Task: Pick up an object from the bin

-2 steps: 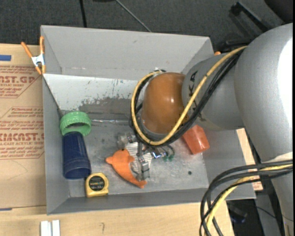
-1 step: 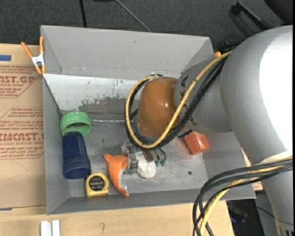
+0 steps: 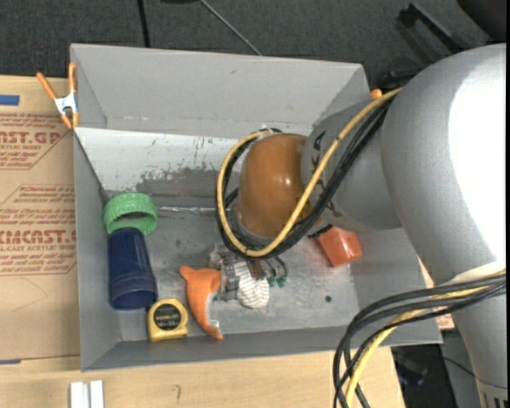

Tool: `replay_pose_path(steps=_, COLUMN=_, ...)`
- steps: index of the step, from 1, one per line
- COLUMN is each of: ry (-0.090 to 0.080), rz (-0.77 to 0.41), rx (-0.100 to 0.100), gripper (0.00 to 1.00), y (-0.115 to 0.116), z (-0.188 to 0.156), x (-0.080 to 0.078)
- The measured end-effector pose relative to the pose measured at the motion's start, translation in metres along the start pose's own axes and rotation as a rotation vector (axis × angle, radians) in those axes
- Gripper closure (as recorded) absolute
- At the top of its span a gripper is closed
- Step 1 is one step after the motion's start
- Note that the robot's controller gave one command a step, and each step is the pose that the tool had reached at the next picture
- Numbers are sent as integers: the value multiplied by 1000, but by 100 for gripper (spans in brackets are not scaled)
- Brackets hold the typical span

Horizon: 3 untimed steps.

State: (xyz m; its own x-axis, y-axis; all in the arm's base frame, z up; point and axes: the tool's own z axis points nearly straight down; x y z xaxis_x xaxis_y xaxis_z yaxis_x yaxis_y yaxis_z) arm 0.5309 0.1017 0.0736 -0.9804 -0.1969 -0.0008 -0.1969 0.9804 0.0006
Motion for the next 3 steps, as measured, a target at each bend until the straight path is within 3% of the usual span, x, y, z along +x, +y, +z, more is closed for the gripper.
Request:
replay_pose_path(steps=1, ry=7, rz=0, rx=0, gripper=100, y=1, z=-6, x=3)
replay_pose_path(steps=2, ry=-14, rz=-226, rx=3, gripper=100, y=-16, z=-27, x=-36)
replay_pose_path(steps=3, ry=-2, rz=-190, rx=0, gripper=100, y=-49, z=-134, x=0)
